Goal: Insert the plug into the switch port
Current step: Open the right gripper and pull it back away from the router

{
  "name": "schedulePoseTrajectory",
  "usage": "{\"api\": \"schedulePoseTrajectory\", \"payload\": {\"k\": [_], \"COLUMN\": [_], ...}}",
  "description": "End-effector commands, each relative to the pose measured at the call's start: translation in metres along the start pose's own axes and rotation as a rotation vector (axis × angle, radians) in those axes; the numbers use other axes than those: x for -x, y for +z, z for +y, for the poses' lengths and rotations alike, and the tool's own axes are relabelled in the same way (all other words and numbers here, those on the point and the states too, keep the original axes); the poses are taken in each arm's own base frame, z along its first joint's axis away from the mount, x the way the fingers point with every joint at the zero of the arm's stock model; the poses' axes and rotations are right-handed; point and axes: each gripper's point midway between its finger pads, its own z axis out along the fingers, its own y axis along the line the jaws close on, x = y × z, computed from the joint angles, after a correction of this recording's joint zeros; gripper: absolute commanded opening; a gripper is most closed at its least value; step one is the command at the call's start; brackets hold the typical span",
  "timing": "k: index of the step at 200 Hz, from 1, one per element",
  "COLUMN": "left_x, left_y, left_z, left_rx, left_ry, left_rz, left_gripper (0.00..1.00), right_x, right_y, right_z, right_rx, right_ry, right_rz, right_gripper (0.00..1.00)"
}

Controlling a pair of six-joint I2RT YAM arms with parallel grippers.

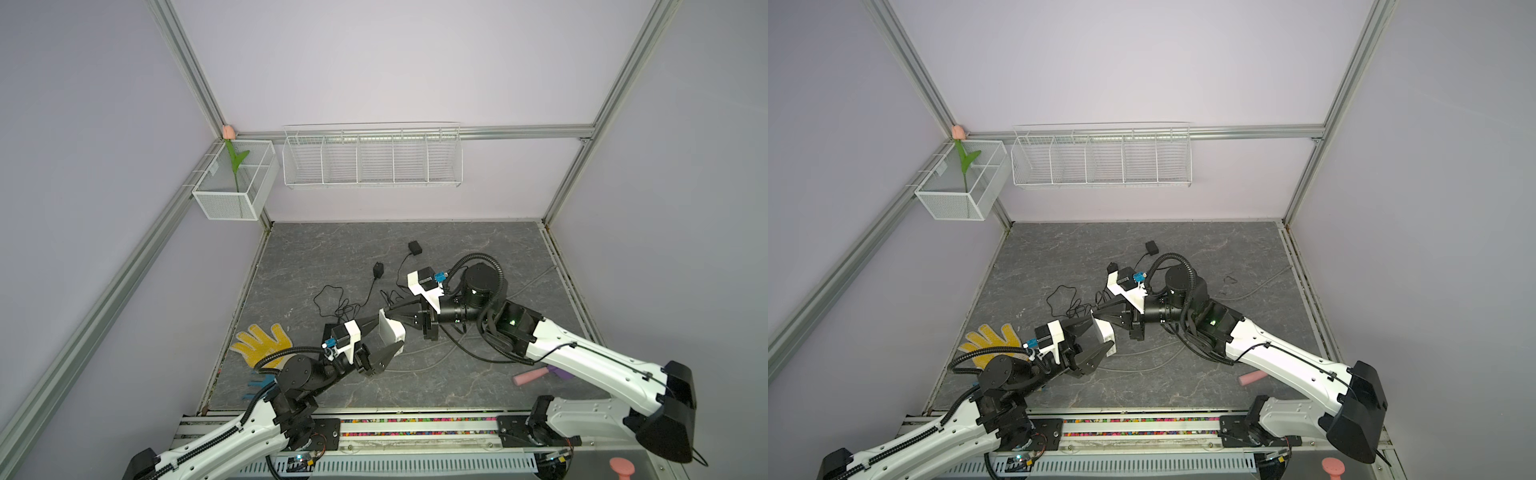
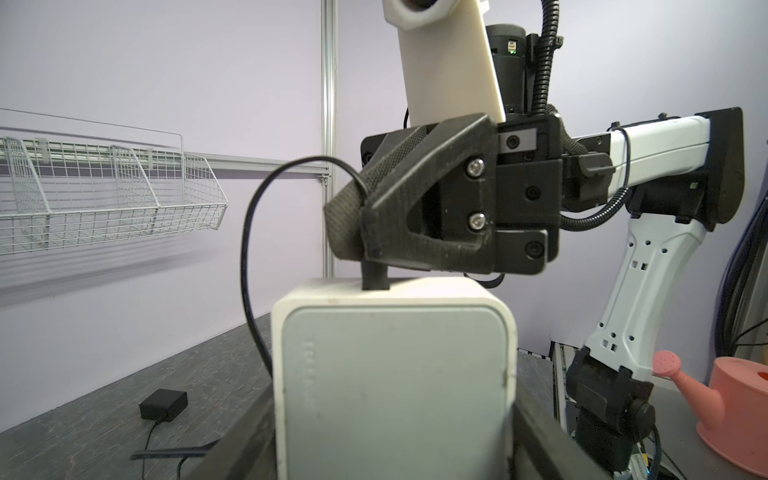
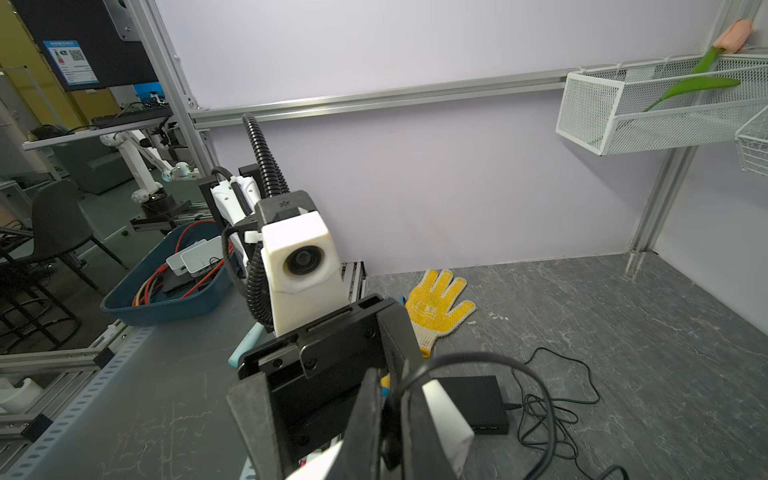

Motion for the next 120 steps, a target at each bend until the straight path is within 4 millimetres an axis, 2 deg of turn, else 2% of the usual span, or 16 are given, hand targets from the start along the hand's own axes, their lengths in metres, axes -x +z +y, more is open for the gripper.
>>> {"api": "schedulePoseTrajectory", "payload": {"k": [1, 43, 60, 75, 91, 120], "left_x": [0.141, 0.144, 0.134, 0.104, 0.06, -0.016], "left_y": [-0.026, -0.026, -0.02, -0.009, -0.001, 0.0], "left_z": [-0.011, -0.013, -0.009, 0.001, 0.016, 0.04], "left_rx": [-0.017, -0.03, -0.007, 0.04, 0.109, 0.229], "left_ry": [0.067, 0.066, 0.069, 0.074, 0.052, 0.014], "left_rz": [-0.474, -0.474, -0.421, -0.298, -0.145, 0.089], "left_gripper": [0.0, 0.0, 0.0, 0.0, 0.0, 0.0], "right_x": [-0.091, -0.093, -0.088, -0.079, -0.064, -0.03], "right_y": [0.002, 0.004, 0.003, -0.002, -0.01, -0.033], "right_z": [0.01, 0.005, -0.001, -0.008, -0.013, -0.02], "right_rx": [0.075, 0.061, 0.019, -0.023, -0.063, -0.168], "right_ry": [0.216, 0.222, 0.212, 0.194, 0.168, 0.098], "right_rz": [0.269, 0.289, 0.286, 0.286, 0.279, 0.244], "right_gripper": [0.07, 0.07, 0.16, 0.28, 0.41, 0.6]}}
